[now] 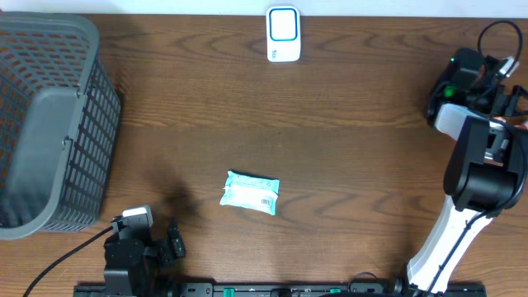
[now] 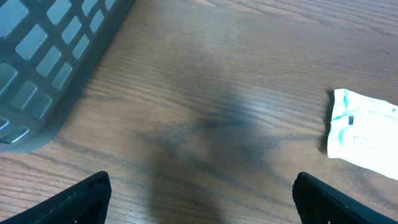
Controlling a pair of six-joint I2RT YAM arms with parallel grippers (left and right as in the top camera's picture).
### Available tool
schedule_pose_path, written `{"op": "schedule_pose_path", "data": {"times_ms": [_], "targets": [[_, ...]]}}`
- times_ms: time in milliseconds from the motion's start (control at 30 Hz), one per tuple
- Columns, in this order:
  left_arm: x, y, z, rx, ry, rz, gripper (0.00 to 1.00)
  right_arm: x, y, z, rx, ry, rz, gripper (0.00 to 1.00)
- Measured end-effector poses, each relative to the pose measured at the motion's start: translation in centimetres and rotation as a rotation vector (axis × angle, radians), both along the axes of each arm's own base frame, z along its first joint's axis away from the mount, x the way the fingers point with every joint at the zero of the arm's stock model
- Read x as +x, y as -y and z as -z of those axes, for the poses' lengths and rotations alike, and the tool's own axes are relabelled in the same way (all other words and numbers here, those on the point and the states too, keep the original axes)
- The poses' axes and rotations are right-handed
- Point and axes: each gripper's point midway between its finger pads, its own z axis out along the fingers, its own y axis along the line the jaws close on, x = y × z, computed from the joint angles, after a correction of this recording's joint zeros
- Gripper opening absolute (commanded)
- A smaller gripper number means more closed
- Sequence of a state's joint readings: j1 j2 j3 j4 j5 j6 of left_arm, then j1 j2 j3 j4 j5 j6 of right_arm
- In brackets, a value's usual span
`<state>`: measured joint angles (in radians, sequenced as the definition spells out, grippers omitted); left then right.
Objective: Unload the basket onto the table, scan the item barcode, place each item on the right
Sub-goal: 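Carry the snack bar to the right table edge and release it, then reach the right gripper down onto the light-green wipes pack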
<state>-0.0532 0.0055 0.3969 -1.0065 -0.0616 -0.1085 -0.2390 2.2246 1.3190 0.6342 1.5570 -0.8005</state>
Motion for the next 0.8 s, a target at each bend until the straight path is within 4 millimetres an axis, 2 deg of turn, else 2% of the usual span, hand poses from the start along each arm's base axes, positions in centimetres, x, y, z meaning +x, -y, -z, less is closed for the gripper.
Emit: {"op": "schedule_pose_path", "data": {"times_ms": [100, 200, 300, 333, 400, 467, 600, 667, 800], "targets": [[0.0, 0.0, 0.0, 0.000, 0.000, 0.000, 0.94, 1.4, -2.5, 0.0, -0.002, -0.001, -0.053, 0.99], [0.0, 0.0, 0.0, 0.000, 0.000, 0.000, 0.94, 4.1, -7.6, 0.0, -0.002, -0.005, -0.171, 0.99], [0.0, 0.0, 0.0, 0.000, 0.000, 0.000, 0.94, 6.6, -14.4, 0.0, -0.001, 0.001, -0.325, 0.99], [0.0, 0.0, 0.0, 0.000, 0.000, 0.000, 0.94, 7.5, -17.5, 0.1, 0.000, 0.000, -0.396, 0.99], [0.0, 0.0, 0.0, 0.000, 0.000, 0.000, 0.94, 8.3, -22.0, 0.2, 0.004, -0.006, -0.501, 0.99], [0.0, 0.0, 0.0, 0.000, 0.000, 0.000, 0.94, 9.0, -27.6, 0.4, 0.010, -0.010, -0.637, 0.99], [0.0, 0.0, 0.0, 0.000, 0.000, 0.000, 0.94, 9.6, -36.7, 0.5, 0.035, -0.002, -0.895, 0.99], [0.0, 0.0, 0.0, 0.000, 0.000, 0.000, 0.94, 9.6, -41.0, -0.1, 0.050, 0.053, -1.017, 0.99], [0.0, 0.0, 0.0, 0.000, 0.000, 0.000, 0.94, 8.5, -48.0, -1.3, 0.069, 0.116, -1.204, 0.99]]}}
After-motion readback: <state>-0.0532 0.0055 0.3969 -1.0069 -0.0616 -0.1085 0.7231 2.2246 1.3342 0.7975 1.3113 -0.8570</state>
